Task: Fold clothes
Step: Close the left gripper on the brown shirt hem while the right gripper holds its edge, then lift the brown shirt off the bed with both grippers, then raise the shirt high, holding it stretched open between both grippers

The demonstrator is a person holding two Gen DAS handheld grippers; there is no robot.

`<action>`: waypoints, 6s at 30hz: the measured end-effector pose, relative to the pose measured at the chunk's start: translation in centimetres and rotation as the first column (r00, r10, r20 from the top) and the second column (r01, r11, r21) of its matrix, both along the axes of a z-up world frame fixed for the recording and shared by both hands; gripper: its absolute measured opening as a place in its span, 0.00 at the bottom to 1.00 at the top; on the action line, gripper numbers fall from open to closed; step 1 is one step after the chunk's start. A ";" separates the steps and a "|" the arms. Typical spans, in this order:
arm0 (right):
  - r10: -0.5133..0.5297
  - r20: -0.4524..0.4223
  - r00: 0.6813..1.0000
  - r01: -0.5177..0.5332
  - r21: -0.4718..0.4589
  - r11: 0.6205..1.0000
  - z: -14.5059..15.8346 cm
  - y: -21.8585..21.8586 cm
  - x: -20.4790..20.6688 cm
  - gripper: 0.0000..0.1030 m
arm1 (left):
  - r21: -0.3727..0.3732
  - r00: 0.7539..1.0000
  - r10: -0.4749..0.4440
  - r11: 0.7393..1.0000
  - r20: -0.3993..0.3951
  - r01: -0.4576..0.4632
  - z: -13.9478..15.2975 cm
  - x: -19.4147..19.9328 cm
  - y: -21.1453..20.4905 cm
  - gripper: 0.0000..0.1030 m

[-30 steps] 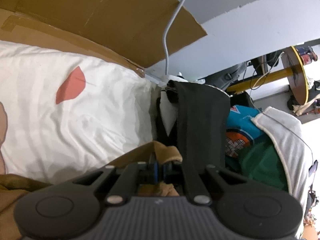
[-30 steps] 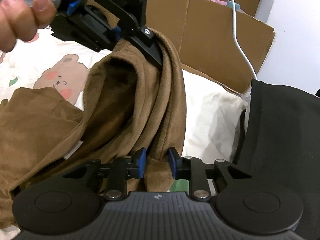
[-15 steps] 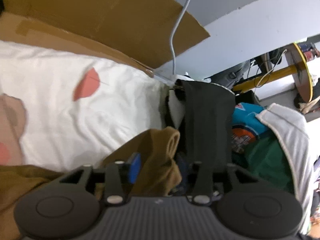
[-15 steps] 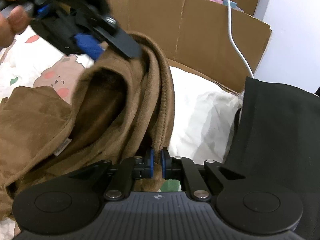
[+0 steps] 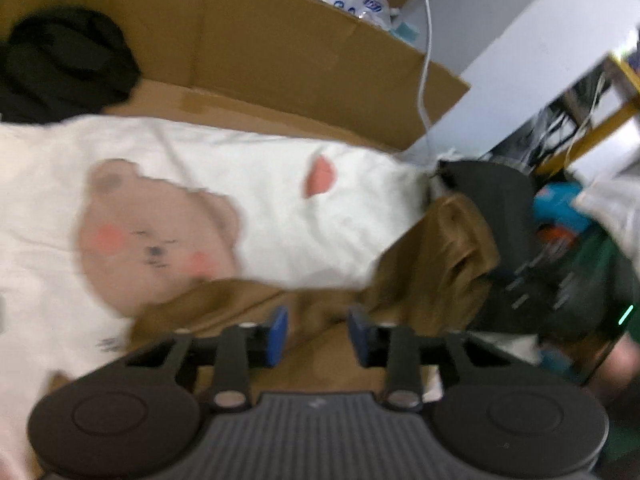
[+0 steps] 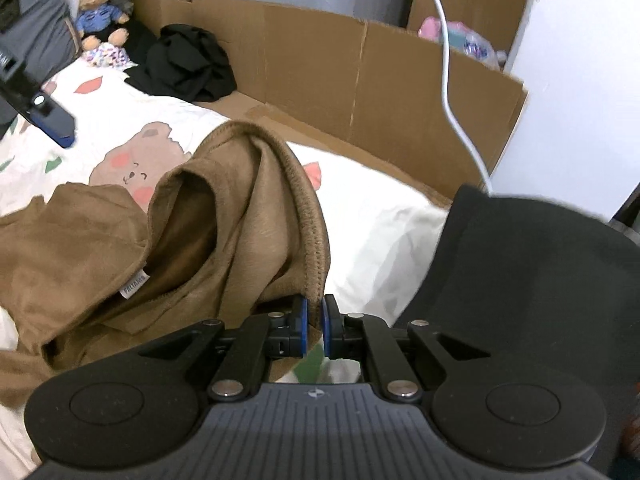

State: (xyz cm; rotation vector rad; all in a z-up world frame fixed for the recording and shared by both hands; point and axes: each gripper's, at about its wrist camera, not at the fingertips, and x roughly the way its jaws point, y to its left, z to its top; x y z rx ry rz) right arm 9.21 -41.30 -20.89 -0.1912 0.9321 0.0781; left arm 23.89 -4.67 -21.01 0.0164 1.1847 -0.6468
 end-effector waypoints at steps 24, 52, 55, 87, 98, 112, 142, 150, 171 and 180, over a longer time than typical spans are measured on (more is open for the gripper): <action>-0.016 -0.132 0.991 0.023 0.050 0.999 6.1 1.0 2.4 0.07 | 0.341 0.896 -0.348 0.907 0.274 0.248 -7.5 -15.8 5.0 0.21; 0.055 -0.213 0.975 -0.059 -0.010 0.998 1.8 2.1 1.4 0.07 | 0.753 0.475 -0.836 0.494 0.275 0.434 -14.5 -20.7 0.7 0.43; 0.050 -0.225 0.973 -0.054 -0.008 0.999 1.2 1.6 1.2 0.07 | 0.763 0.468 -0.854 0.454 0.226 0.460 -15.4 -20.8 0.5 0.46; 0.093 -0.266 0.959 -0.095 0.004 0.995 0.2 2.2 0.4 0.07 | 0.763 0.474 -0.837 0.488 0.272 0.424 -14.8 -23.0 2.8 0.30; 0.094 -0.284 0.954 -0.098 0.003 0.995 -0.3 2.3 0.4 0.07 | 0.736 0.553 -0.801 0.516 0.232 0.439 -14.7 -21.2 3.3 0.24; 0.116 -0.295 0.948 -0.119 0.009 0.993 -0.5 1.8 0.1 0.07 | 0.728 0.574 -0.800 0.496 0.172 0.473 -14.5 -18.2 0.7 0.08; 0.114 0.042 0.993 -0.096 -0.308 0.946 12.2 1.7 0.0 0.06 | 0.553 0.654 -0.319 0.813 0.686 -0.183 10.8 -9.2 11.5 0.04; 0.084 0.234 0.969 -0.012 -0.291 0.957 20.0 1.4 -1.0 0.05 | 0.336 0.587 -0.085 0.881 0.805 -0.332 19.1 -7.2 14.6 0.04; 0.213 0.620 0.755 0.006 -0.332 0.943 42.8 3.9 -7.8 0.05 | 0.174 0.244 -0.072 0.886 0.967 -0.430 43.5 -16.3 18.0 0.04; 0.255 0.678 0.689 -0.010 -0.343 0.939 47.3 5.3 -13.5 0.05 | 0.149 0.183 -0.079 0.900 0.980 -0.410 46.2 -22.9 19.6 0.04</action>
